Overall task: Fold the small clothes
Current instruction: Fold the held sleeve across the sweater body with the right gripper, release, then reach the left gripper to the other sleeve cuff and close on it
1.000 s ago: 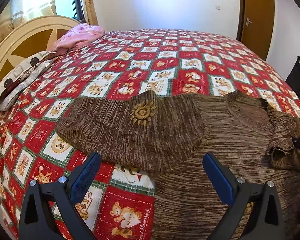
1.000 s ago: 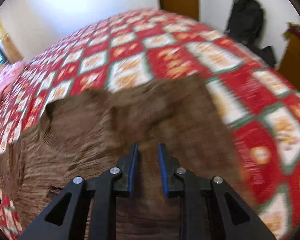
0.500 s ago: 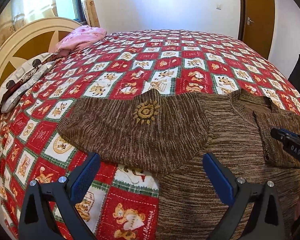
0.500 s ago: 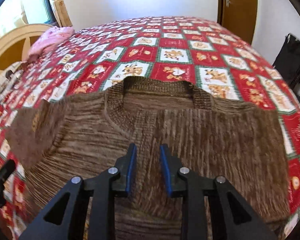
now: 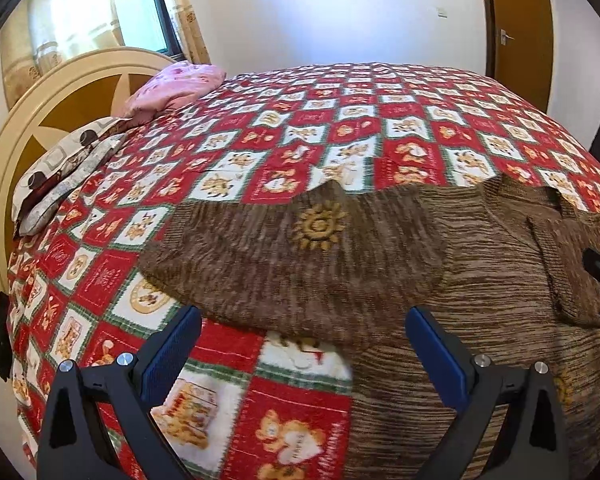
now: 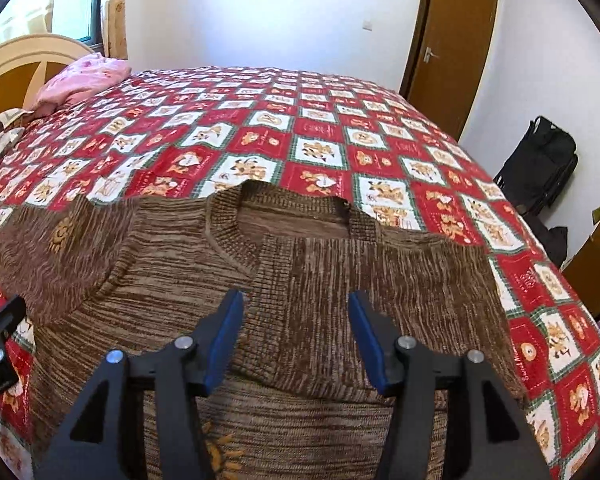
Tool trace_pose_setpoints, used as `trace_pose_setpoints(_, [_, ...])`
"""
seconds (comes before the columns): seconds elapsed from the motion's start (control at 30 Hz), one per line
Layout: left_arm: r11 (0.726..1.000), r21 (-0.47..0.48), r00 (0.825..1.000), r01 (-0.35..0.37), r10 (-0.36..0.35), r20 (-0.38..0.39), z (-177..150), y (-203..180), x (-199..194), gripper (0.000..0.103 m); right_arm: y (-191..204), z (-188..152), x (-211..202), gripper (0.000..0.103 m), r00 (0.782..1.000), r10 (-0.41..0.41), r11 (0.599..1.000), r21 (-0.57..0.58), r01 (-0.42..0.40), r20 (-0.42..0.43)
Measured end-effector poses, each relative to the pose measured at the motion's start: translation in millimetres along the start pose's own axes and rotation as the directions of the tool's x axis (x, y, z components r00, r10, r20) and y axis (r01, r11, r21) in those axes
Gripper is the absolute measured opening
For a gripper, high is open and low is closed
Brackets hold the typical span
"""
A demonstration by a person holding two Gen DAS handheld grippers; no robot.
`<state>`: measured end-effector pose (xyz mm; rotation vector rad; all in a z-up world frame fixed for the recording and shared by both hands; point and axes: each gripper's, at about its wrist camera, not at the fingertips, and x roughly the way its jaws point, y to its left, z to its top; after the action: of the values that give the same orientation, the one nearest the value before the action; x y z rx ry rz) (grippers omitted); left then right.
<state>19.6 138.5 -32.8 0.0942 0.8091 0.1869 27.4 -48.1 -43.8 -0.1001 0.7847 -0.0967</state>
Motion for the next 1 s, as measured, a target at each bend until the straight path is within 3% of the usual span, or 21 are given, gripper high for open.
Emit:
trace_pose_setpoints(0.17, [0.991, -0.130, 0.999, -0.019, 0.014, -0.044, 0, 45, 17, 0.102, 9, -1, -10, 0.058, 0.999, 0.048, 0.999, -0.011, -0.048, 0.001])
trace_pose_setpoints(0.33, [0.924, -0.381, 0.997, -0.029, 0.001, -0.074, -2, 124, 38, 0.102, 14, -4, -28, 0.062, 0.996, 0.089, 0.996, -0.019, -0.088, 0.027])
trace_pose_setpoints(0.5, [0.866, -0.499, 0.998, -0.041, 0.014, -0.056, 6, 176, 54, 0.101, 24, -6, -39, 0.062, 0.990, 0.133, 0.991, -0.024, -0.132, 0.037])
trace_pose_setpoints(0.57, [0.848, -0.530, 0.998, -0.022, -0.013, -0.061, 9, 185, 65, 0.092, 26, -6, -40, 0.062, 0.990, 0.135, 0.991, -0.026, -0.134, 0.038])
trace_pose_setpoints(0.6, [0.840, -0.542, 0.997, -0.007, -0.038, -0.072, 11, 188, 72, 0.078, 27, -6, -39, 0.062, 0.990, 0.139, 0.990, -0.026, -0.138, 0.034])
trace_pose_setpoints(0.63, [0.834, -0.551, 0.994, 0.017, -0.073, -0.079, 13, 188, 80, 0.072, 27, -6, -38, 0.062, 0.989, 0.142, 0.990, -0.024, -0.141, 0.028])
trace_pose_setpoints(0.77, [0.811, -0.585, 0.981, 0.023, -0.131, -0.143, 9, 183, 110, 0.071, 23, -8, -37, 0.062, 0.989, 0.144, 0.990, -0.008, -0.144, 0.016])
trace_pose_setpoints(0.87, [0.823, -0.567, 0.985, 0.003, -0.099, -0.138, 11, 176, 112, 0.069, 17, -8, -38, 0.062, 0.992, 0.129, 0.992, 0.002, -0.129, 0.017])
trace_pose_setpoints(0.9, [0.823, -0.568, 0.987, 0.015, -0.103, -0.123, 12, 175, 111, 0.058, 15, -9, -38, 0.062, 0.992, 0.124, 0.992, 0.007, -0.124, 0.016])
trace_pose_setpoints(0.93, [0.818, -0.573, 0.985, 0.039, -0.127, -0.114, 12, 174, 113, 0.041, 12, -9, -36, 0.062, 0.992, 0.122, 0.992, 0.017, -0.122, 0.011])
trace_pose_setpoints(1.0, [0.799, -0.595, 0.975, 0.090, -0.192, -0.111, 11, 174, 122, 0.021, 8, -10, -33, 0.062, 0.992, 0.128, 0.991, 0.044, -0.128, -0.002])
